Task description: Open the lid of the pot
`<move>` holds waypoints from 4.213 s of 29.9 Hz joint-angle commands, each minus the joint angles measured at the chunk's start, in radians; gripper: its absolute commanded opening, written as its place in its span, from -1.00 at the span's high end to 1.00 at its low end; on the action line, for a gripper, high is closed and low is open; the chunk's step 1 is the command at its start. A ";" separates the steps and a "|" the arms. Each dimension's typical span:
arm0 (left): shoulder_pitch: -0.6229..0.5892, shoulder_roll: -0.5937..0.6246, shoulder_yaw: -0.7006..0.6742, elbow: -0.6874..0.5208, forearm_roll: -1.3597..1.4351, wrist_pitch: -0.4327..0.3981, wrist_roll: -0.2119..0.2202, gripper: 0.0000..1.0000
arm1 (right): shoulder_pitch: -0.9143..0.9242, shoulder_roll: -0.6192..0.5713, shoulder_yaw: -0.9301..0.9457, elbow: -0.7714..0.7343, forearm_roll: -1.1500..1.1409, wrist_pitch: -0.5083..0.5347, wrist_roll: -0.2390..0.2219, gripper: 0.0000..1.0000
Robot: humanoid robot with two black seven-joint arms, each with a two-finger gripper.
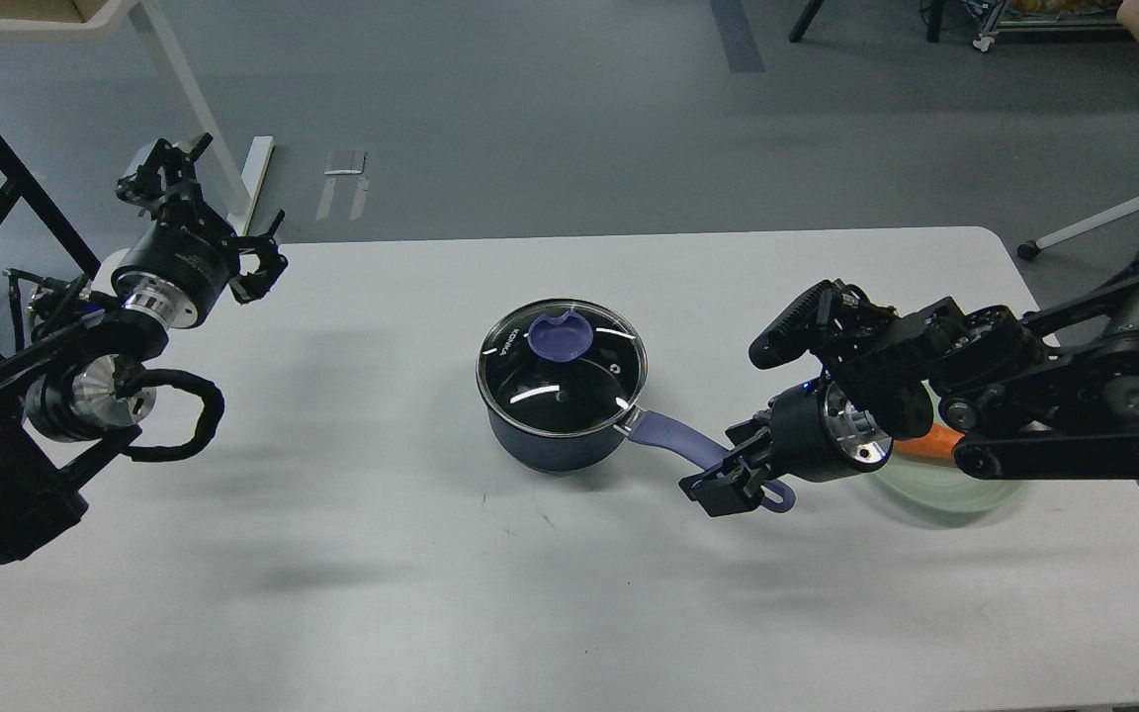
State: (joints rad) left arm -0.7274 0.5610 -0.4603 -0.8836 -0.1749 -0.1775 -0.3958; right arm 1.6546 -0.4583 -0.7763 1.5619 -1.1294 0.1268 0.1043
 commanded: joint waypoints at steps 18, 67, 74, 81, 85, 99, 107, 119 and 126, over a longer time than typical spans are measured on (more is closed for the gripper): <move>0.000 0.000 0.000 -0.009 0.000 0.004 0.002 -0.98 | -0.001 0.012 -0.001 -0.003 -0.001 -0.001 0.000 -0.13; -0.334 -0.116 0.491 -0.177 1.902 0.308 0.000 -0.95 | 0.005 0.012 0.006 -0.009 -0.003 0.007 -0.003 0.55; -0.336 -0.159 0.545 -0.117 1.902 0.357 0.000 -0.95 | 0.010 0.016 0.006 -0.009 -0.003 0.008 -0.003 0.55; -0.328 -0.202 0.585 -0.061 1.901 0.383 0.000 -0.93 | 0.010 0.016 0.006 -0.009 -0.001 0.008 -0.003 0.55; -0.328 -0.211 0.597 -0.052 1.901 0.392 0.000 -0.79 | 0.010 0.016 0.006 -0.009 -0.001 0.008 -0.003 0.55; -0.330 -0.228 0.597 -0.011 1.893 0.397 -0.012 0.04 | 0.008 0.018 0.006 -0.011 -0.003 0.008 -0.003 0.55; -0.355 -0.211 0.589 -0.031 1.890 0.397 -0.014 0.18 | 0.008 0.018 0.006 -0.011 -0.001 0.010 -0.003 0.54; -0.394 0.155 0.597 -0.167 1.749 0.401 -0.047 0.18 | 0.014 0.020 0.008 -0.011 -0.003 0.010 -0.003 0.54; -0.213 0.287 0.597 -0.112 1.753 0.411 -0.093 0.18 | 0.008 0.026 0.006 -0.014 -0.003 0.010 -0.003 0.54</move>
State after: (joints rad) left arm -1.0103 0.8254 0.1367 -1.0270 1.5694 0.2249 -0.4806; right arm 1.6659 -0.4333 -0.7688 1.5495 -1.1321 0.1367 0.1012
